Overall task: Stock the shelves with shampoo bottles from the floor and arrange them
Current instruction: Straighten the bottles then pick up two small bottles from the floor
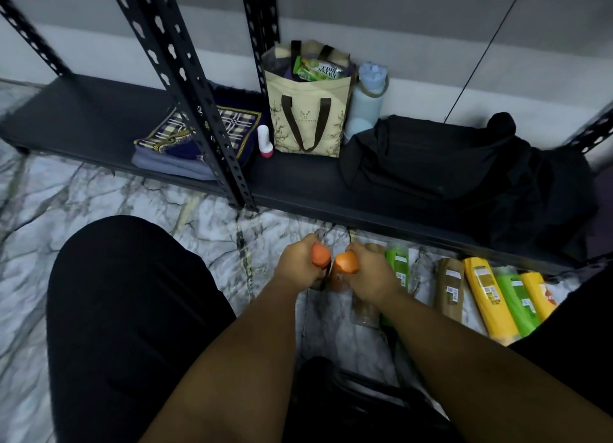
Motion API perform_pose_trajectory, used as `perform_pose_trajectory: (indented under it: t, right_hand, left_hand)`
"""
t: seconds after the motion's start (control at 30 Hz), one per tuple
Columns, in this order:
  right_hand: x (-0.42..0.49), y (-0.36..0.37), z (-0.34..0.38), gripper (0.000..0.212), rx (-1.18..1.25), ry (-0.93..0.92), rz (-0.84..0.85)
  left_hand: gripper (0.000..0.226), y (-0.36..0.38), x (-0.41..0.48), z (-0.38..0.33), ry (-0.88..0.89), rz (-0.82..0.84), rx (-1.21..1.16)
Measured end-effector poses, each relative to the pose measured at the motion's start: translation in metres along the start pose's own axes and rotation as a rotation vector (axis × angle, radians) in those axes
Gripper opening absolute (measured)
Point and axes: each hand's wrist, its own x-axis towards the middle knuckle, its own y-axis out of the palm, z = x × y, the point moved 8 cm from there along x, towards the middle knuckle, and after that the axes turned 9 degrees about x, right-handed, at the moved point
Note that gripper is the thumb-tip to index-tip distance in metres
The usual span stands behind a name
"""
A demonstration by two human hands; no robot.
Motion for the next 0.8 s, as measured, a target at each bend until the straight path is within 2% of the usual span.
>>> perform_pose_trajectory:
  t: [0.2,0.33,0.43,0.57,0.8]
  right_hand:
    - [-0.001,-0.012,0.005,0.050,0.173,-0.023,-0.068]
    - [0.001,-0.042,0.020,0.052,0.513,0.033,-0.215]
    - [0.003,-0.070,0.043,0.045,0.738,0.068,-0.301]
    - [-0.007,-0.133,0.106,0.040,0.920,-0.137,-0.369]
    - [-0.048,-0.268,0.232,0.045,0.956,-0.499,-0.457]
  left_hand:
    - [0.039,-0.010,-0.001,0.000,-0.069,-0.067,-0.186]
    - [0.040,-0.030,0.002,-0.021,-0.048,-0.132,-0.333]
    - [0.041,-0.055,-0.004,-0.050,0.012,-0.217,-0.503]
    - [0.045,-0.122,-0.017,-0.110,0.176,-0.334,-0.586]
    - [0.042,-0.262,-0.076,-0.240,0.541,-0.466,-0.563]
